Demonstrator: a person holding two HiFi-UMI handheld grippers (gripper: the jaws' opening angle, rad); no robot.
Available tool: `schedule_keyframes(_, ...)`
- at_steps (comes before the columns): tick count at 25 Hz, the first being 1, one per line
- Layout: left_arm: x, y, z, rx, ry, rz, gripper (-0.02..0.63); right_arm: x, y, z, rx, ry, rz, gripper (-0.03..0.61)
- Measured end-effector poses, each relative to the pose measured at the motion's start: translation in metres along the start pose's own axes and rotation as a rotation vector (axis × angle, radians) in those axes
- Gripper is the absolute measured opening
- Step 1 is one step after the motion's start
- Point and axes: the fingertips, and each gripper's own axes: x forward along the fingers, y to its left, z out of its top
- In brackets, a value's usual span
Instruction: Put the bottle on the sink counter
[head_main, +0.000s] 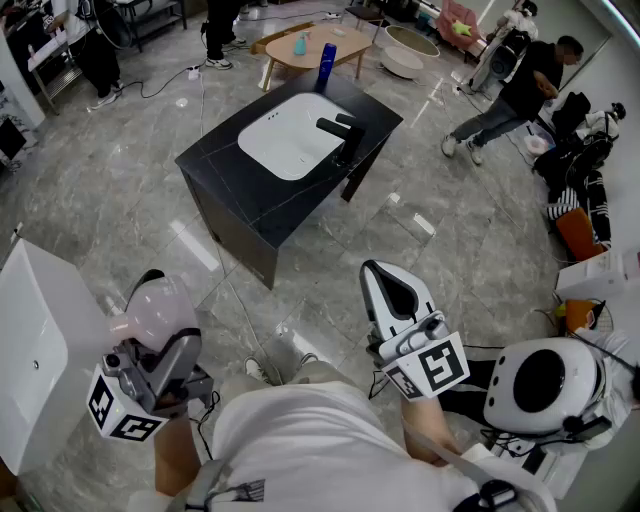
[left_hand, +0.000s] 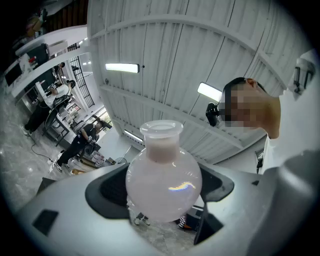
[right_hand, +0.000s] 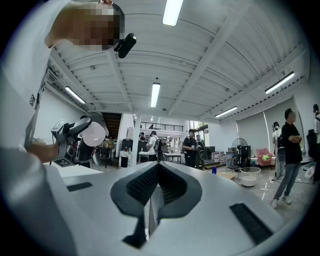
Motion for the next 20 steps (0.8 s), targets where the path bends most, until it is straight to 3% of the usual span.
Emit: schedule_keyframes(20,0.016,-0.04,-0.046,0.0,-0.029,0.096,0.403,-0.045,-0.054,-0.027,0.097,-0.024,0.076,0.011)
